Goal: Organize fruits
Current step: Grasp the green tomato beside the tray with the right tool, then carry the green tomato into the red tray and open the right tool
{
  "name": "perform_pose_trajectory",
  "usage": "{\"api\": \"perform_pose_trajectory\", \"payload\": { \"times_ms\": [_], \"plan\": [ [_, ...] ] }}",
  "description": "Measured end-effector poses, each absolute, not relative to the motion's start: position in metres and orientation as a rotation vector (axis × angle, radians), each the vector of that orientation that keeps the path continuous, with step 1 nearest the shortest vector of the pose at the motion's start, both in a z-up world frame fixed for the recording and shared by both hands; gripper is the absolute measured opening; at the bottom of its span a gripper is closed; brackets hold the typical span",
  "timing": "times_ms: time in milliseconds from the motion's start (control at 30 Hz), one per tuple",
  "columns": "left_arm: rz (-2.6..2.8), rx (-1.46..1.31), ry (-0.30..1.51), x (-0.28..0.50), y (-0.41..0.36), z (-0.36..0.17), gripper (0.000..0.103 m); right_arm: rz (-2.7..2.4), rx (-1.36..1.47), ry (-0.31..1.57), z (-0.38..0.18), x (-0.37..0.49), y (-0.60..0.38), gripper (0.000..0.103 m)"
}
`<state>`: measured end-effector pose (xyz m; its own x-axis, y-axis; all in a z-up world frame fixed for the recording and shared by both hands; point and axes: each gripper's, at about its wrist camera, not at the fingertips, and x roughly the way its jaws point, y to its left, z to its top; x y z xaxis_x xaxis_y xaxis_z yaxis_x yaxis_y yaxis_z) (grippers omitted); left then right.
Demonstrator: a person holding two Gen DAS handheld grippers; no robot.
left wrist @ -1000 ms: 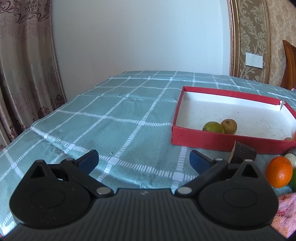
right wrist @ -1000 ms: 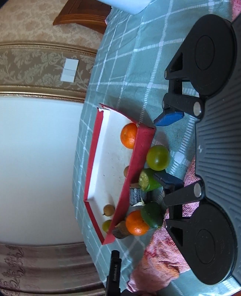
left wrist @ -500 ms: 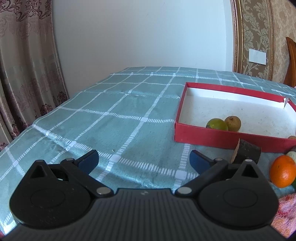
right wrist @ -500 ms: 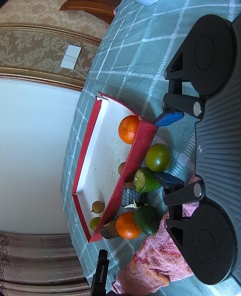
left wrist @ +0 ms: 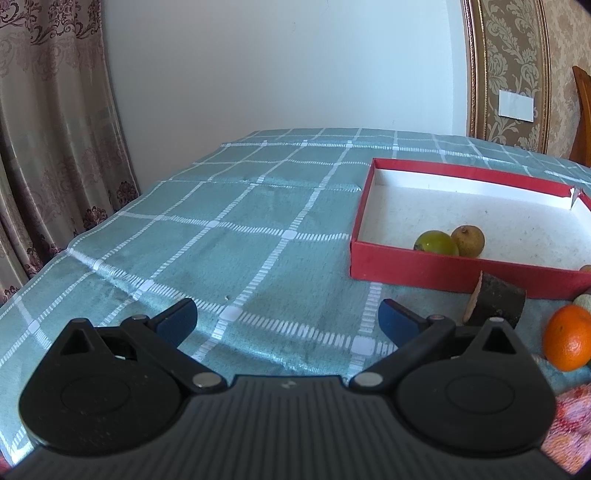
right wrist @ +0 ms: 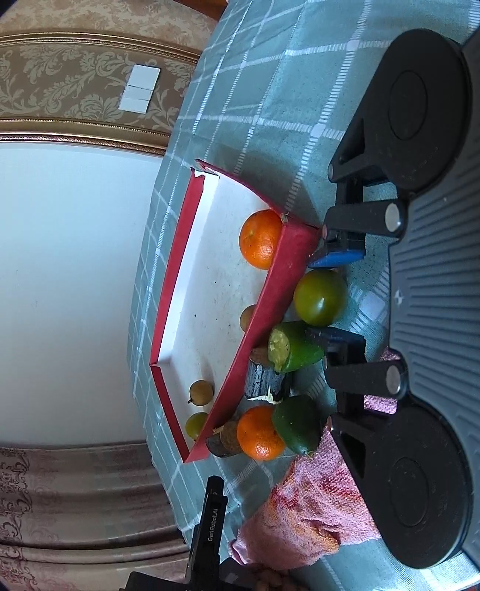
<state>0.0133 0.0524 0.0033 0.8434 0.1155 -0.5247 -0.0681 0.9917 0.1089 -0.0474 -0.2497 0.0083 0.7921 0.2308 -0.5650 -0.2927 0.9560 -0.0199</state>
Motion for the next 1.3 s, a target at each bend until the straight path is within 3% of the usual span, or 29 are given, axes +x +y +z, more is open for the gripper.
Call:
{"api": "perform_pose_trajectory", "payload": {
  "times_ms": [767,1300],
  "plan": [
    [0.084,0.089,0.558,0.012,0.053,0.003,0.103,0.172,0.108,0.452,0.028,-0.080,-0.261,0.033],
    [-0.010,0.039,0.578,0.015,0.059,0.003,0.103,0.151,0.120,0.417,0.042,-0.054,-0.240,0.033]
  ]
}}
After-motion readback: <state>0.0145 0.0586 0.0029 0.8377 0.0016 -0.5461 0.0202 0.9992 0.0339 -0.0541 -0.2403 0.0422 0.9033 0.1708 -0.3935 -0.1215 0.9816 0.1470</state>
